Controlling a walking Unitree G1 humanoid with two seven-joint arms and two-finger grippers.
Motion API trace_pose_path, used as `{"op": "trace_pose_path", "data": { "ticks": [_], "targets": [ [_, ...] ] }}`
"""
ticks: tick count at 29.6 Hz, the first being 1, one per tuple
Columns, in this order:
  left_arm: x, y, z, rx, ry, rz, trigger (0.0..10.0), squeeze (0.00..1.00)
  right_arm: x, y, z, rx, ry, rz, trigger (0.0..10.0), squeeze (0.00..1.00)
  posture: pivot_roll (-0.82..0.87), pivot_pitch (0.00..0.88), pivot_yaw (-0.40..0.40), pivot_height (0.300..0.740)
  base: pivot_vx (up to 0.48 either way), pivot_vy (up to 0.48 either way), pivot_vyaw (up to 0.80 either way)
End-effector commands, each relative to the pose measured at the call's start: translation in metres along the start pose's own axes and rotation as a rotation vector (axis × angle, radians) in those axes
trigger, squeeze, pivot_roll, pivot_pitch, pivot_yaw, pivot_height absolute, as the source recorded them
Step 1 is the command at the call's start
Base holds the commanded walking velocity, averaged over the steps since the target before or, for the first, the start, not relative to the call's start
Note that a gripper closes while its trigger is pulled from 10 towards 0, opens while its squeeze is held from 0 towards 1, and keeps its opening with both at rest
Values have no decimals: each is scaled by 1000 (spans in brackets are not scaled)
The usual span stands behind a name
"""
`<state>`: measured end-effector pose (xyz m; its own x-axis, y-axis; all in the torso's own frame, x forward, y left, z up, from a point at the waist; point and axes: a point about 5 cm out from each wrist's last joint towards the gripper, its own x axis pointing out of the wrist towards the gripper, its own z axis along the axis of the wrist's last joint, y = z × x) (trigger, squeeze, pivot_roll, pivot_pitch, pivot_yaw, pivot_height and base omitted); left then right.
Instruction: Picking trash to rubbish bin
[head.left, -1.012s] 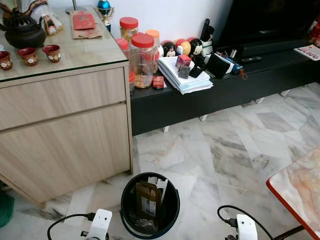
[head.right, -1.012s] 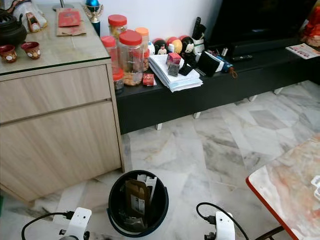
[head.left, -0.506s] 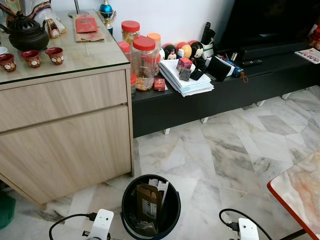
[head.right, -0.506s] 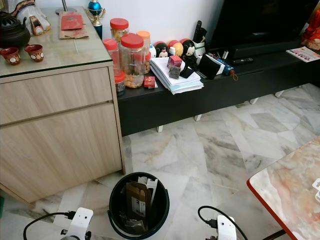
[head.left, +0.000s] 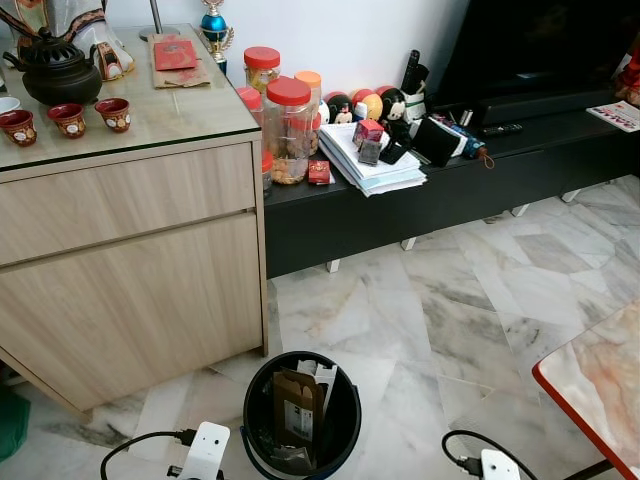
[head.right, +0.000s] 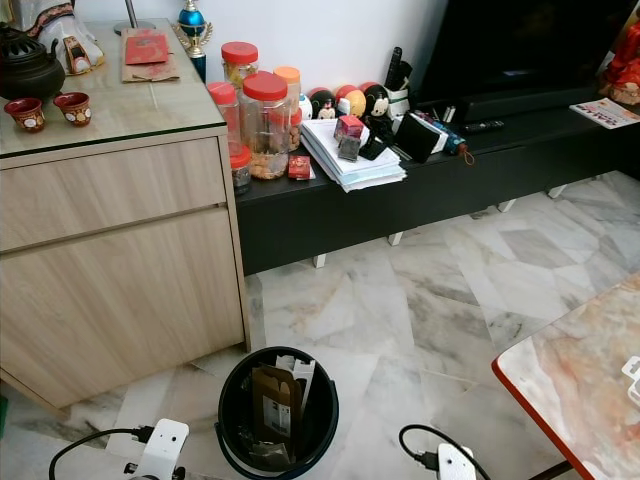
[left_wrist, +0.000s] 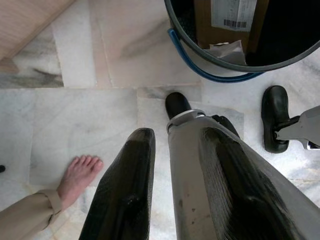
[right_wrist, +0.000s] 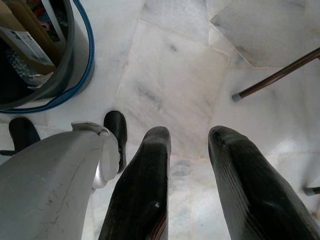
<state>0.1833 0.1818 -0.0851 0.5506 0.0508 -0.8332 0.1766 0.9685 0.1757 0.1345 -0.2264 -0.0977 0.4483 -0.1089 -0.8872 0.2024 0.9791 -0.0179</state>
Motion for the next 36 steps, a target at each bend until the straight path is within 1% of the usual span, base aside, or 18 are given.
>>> {"op": "trace_pose_path", "data": {
  "ticks": [1, 2, 4, 11, 15, 18, 21, 22, 23, 25, 31, 33, 34, 36],
  "targets": [
    [-1, -4, -5, 3, 13, -15, 10000, 0, -1, -5, 0, 6, -7, -12, 10000, 0, 11, 31, -115, 740, 0, 0, 0],
    [-1, -4, -4, 2, 12, -16, 10000, 0, -2, -11, 0, 8, -10, -17, 10000, 0, 11, 21, -115, 740, -255, 0, 0],
    [-1, -4, -4, 3, 13, -18, 10000, 0, -3, -16, 0, 10, -12, -21, 10000, 0, 11, 15, -114, 740, -257, 0, 0],
    [-1, -5, -4, -1, 9, -21, 10000, 0, -3, -19, 0, 8, -14, -22, 10000, 0, 12, 8, -113, 740, -256, 0, 0],
    [-1, -5, -5, 1, 9, -23, 10000, 0, -2, -19, 8, 11, -25, -22, 10000, 0, 13, 3, -110, 740, -253, 0, 0],
    [-1, -5, -4, 3, 7, -25, 10000, 0, 0, -12, 18, 10, -40, -14, 10000, 0, 13, 3, -110, 740, -256, 0, 0],
    [-1, -5, -3, 2, 5, -24, 10000, 0, 1, -6, 23, 9, -47, -7, 10000, 0, 13, 3, -110, 740, -255, 0, 0],
    [0, -5, -3, 3, 4, -24, 10000, 0, 2, -2, 26, 7, -50, -3, 10000, 0, 13, 3, -110, 740, -251, 0, 0],
    [0, -5, -3, 3, 4, -24, 10000, 0, 2, -2, 26, 7, -50, -3, 10000, 0, 13, 3, -110, 740, -251, 0, 0],
    [0, -5, -3, 2, 3, -24, 10000, 0, 4, 8, 31, 5, -56, 7, 10000, 0, 14, 3, -112, 740, -253, 0, 0],
    [0, -6, -2, 1, 3, -27, 10000, 0, 4, 13, 33, 6, -58, 10, 10000, 0, 12, 9, -114, 740, -251, 0, 0],
    [0, -7, -2, 0, 2, -28, 10000, 0, 4, 6, 33, 7, -56, 3, 10000, 0, 12, 9, -114, 740, -251, 0, 0],
    [0, -7, -2, -1, 2, -28, 10000, 0, 2, -4, 33, 9, -56, -9, 10000, 0, 13, 11, -116, 740, -251, 0, 0],
    [0, -7, -2, -1, 2, -28, 10000, 0, 2, -10, 33, 10, -56, -15, 10000, 0, 13, 11, -116, 740, -251, 0, 0]
  ]
}}
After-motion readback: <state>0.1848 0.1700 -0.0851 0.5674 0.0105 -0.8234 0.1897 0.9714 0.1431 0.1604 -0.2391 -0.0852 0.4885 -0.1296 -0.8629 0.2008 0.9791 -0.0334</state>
